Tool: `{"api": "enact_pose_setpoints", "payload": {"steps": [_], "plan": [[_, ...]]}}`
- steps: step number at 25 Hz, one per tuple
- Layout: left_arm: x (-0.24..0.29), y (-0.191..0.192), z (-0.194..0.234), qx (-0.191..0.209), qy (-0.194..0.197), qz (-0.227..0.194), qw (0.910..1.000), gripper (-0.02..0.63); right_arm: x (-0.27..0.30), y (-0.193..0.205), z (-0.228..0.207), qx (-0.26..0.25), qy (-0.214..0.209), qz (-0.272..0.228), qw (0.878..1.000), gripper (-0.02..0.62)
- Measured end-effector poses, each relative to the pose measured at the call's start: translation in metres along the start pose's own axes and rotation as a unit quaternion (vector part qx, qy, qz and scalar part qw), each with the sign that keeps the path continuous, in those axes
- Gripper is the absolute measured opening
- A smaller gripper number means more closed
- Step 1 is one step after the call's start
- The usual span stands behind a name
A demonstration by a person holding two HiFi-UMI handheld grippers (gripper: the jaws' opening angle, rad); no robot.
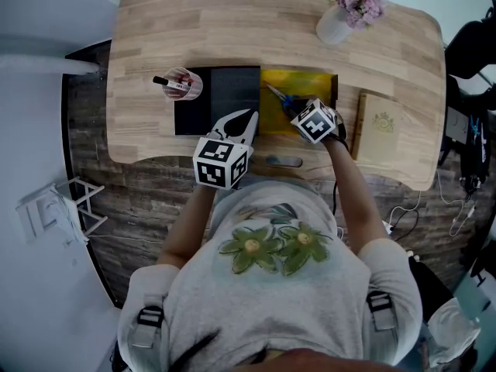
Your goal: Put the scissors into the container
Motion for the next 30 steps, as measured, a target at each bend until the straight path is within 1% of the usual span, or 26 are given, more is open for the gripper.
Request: {"api": "enact_pose_setpoints", "payload": {"steps": [11,16,23,30], "plan": [[0.0035,-0.0007,-0.0012,-0.001,0.0,0.003,1.0,0.006,0.0009,0.0016,-0.002,-0.002,0.0,-0.001,1.0,0.086],[0.0034,-0.0006,-0.0007,-0.002,-0.001,0.003,1.0,0.006,0.0025,0.0016,-0.0021,0.0,-0.008,0.001,1.0,0.086],[0.0063,0.0014,-0.0036,-0.002,0.003,0.005,1.0,0.006,0.0028,-0.0002,-0.0018,-0.003,-0.001,0.01,1.0,0.087],[0.0046,0.0009,-0.0023,-0.003,0.003,0.005,1.0,0.006,0.0026,-0.0004,0.0003,-0.007,0.005,0.004,1.0,0.088]]}}
Point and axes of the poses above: the fingertips, and each gripper's own axes: x forward along the fingers, z to its left, y out of its underside, the point moved 9 cm from there along -x, backward along the fingers, and after that the axes turned 5 degrees about -z, right-handed, at the moved point
